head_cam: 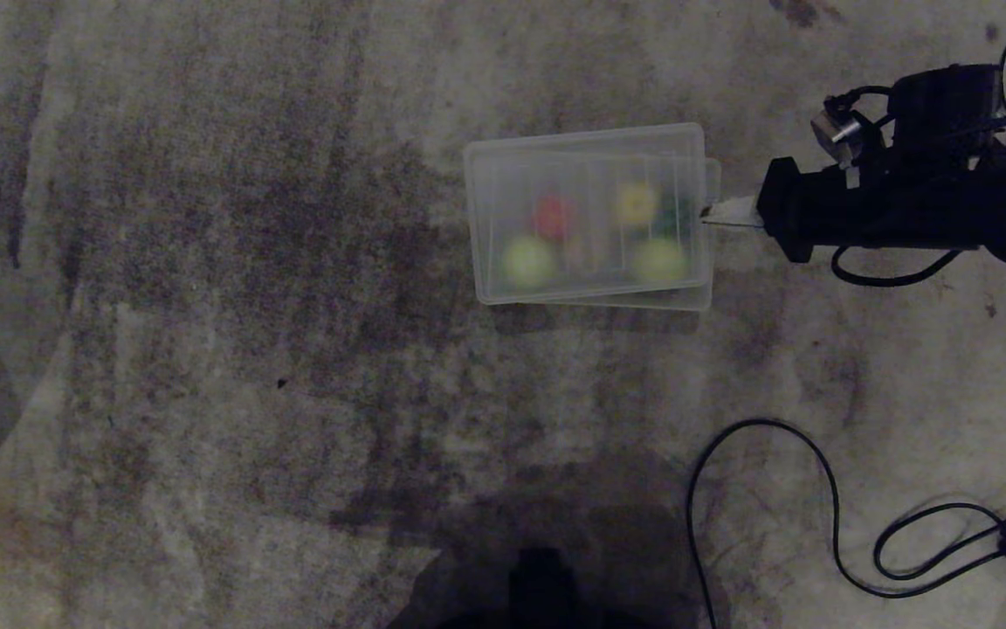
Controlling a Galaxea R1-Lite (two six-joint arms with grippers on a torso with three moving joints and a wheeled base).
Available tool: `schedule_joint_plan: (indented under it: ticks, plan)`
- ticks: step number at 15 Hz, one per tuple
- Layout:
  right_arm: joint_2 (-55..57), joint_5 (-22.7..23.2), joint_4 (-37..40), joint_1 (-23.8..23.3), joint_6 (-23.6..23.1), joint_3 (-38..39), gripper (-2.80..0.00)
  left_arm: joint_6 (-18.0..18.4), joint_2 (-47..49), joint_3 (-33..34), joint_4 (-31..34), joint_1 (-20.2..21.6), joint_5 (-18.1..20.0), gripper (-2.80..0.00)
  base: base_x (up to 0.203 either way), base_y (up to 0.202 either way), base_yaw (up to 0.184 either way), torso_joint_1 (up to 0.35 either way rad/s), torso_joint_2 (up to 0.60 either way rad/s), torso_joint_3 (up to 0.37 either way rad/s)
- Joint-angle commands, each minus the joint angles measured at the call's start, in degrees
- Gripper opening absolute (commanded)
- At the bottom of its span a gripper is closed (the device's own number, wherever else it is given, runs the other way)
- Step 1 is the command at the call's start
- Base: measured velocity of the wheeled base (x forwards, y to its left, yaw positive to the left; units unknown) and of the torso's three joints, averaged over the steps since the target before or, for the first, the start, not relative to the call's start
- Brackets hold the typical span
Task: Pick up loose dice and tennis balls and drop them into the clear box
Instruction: Close the lid
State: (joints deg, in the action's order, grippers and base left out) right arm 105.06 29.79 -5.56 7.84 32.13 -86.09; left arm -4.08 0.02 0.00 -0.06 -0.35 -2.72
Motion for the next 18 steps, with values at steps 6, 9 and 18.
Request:
schedule_joint_plan:
  ticks: [6,9,18]
  plan:
    - [5.23,0.26,-0.08,1.75,4.53,-3.55,-2.80,-0.05,0.06,0.09,-0.03,0.00,-0.09,-2.80,0.000,0.000,0.000,0.000,0.00,0.000]
    - [5.50,0.14,0.50,2.26,4.53,-3.29,-2.80,-0.05,0.06,0.09,-0.03,0.00,-0.01,-2.80,0.000,0.000,0.000,0.000,0.00,0.000]
    - [4.41,-3.05,5.45,5.64,7.51,-2.32,-2.80,-0.05,0.06,0.09,-0.03,0.00,-0.09,-2.80,0.000,0.000,0.000,0.000,0.00,0.000]
